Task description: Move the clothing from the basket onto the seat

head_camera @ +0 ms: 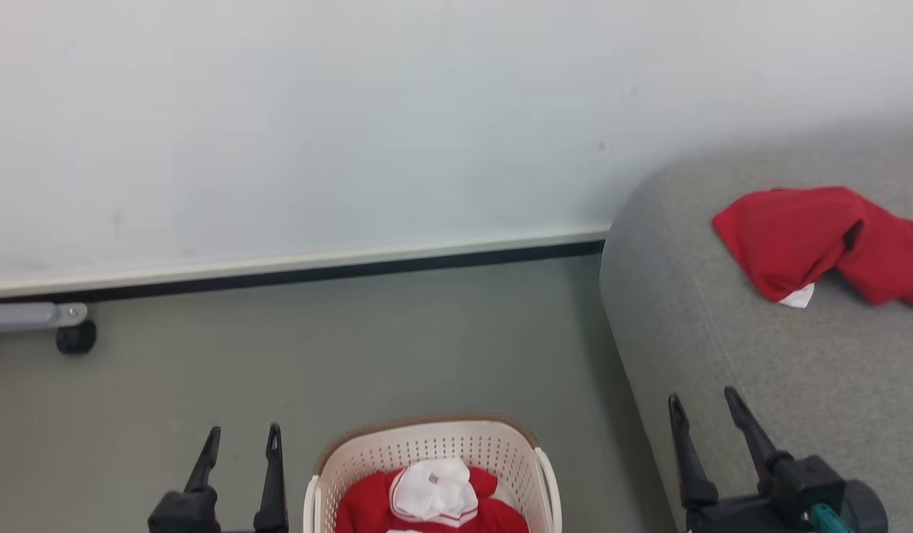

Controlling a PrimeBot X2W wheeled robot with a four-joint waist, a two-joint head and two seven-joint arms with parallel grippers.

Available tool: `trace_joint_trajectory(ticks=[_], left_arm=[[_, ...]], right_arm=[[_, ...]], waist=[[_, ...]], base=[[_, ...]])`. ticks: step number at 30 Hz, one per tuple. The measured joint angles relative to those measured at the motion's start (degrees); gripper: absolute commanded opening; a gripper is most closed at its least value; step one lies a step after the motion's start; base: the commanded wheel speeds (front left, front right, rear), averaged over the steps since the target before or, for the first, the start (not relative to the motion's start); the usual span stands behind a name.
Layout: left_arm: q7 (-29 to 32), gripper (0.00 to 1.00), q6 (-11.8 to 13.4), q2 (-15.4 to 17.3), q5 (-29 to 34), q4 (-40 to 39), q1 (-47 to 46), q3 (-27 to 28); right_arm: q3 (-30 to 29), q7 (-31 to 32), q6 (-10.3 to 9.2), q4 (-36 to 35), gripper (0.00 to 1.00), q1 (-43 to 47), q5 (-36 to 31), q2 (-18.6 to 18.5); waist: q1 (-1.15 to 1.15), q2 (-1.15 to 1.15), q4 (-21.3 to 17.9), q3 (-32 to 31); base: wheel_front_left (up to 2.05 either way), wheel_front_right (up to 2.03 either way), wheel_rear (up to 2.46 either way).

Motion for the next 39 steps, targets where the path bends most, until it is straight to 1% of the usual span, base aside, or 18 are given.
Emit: trace_joint_trajectory(ticks=[6, 12, 30, 37, 39], left_arm=[[0.0, 1.00, 0.0, 0.0, 0.0, -2.8, 4.5, 0.0], [0.0, 1.00, 0.0, 0.0, 0.0, -5.1, 5.9, 0.0], [0.0, 1.00, 0.1, 0.5, 0.4, -8.4, 7.3, -0.2], [0.1, 1.00, 0.0, 0.9, 1.1, -8.8, 7.7, -1.5], [0.3, 1.00, -0.5, 1.2, 1.5, -8.7, 7.6, -2.1]], right_arm=[[-0.2, 0.0, -0.07, -1.9, 1.00, 3.6, 0.0, -0.3], [-0.3, 0.0, -0.24, -3.4, 1.00, 4.8, 0.0, -0.4], [-0.5, 0.0, -0.57, -5.7, 1.00, 4.9, 0.0, -0.7], [-0.5, 0.0, -0.57, -7.2, 1.00, 4.9, 0.0, -0.8], [-0.6, 0.0, -0.58, -7.7, 1.00, 4.9, -0.2, -1.1]], waist=[[0.00, 0.00, -0.2, -4.1], [0.00, 0.00, -0.4, -5.7], [0.01, 0.01, -0.2, -4.7], [0.01, 0.01, -0.4, -2.9], [0.01, 0.01, -0.5, -2.1]], base=[[0.00, 0.00, 0.00], [0.00, 0.00, 0.00], [0.00, 0.00, 0.00], [0.00, 0.00, 0.00], [0.00, 0.00, 0.00]])
